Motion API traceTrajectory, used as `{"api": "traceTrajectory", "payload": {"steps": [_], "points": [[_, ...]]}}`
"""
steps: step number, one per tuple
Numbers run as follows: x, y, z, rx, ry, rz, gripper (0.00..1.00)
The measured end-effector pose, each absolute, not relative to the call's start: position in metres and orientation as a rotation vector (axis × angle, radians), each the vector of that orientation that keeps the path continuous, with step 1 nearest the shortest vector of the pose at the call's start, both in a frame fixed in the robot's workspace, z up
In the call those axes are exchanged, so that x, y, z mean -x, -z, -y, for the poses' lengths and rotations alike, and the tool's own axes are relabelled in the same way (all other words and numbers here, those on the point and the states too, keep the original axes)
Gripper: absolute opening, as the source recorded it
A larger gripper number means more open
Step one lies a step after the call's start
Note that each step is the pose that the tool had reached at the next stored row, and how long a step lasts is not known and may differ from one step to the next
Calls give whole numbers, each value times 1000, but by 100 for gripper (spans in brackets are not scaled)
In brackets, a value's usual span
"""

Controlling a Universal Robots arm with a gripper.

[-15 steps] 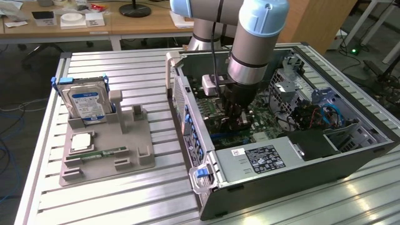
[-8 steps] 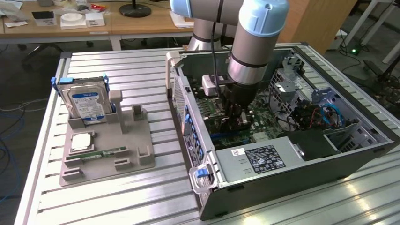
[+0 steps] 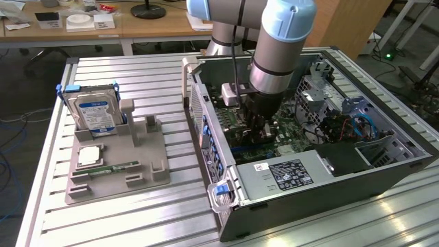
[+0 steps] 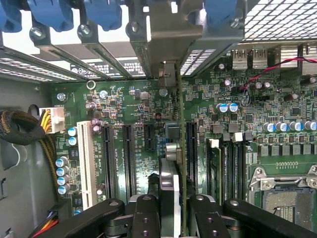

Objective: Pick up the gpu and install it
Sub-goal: 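Insert the gpu into the slot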

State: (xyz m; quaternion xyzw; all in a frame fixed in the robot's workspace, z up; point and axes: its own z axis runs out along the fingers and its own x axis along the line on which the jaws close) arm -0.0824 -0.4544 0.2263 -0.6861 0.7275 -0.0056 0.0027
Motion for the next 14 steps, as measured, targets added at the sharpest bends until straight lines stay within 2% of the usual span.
{"api": "traceTrajectory", "payload": {"steps": [14], "points": [[82,-226,454,2152,18,-2282,28]]}}
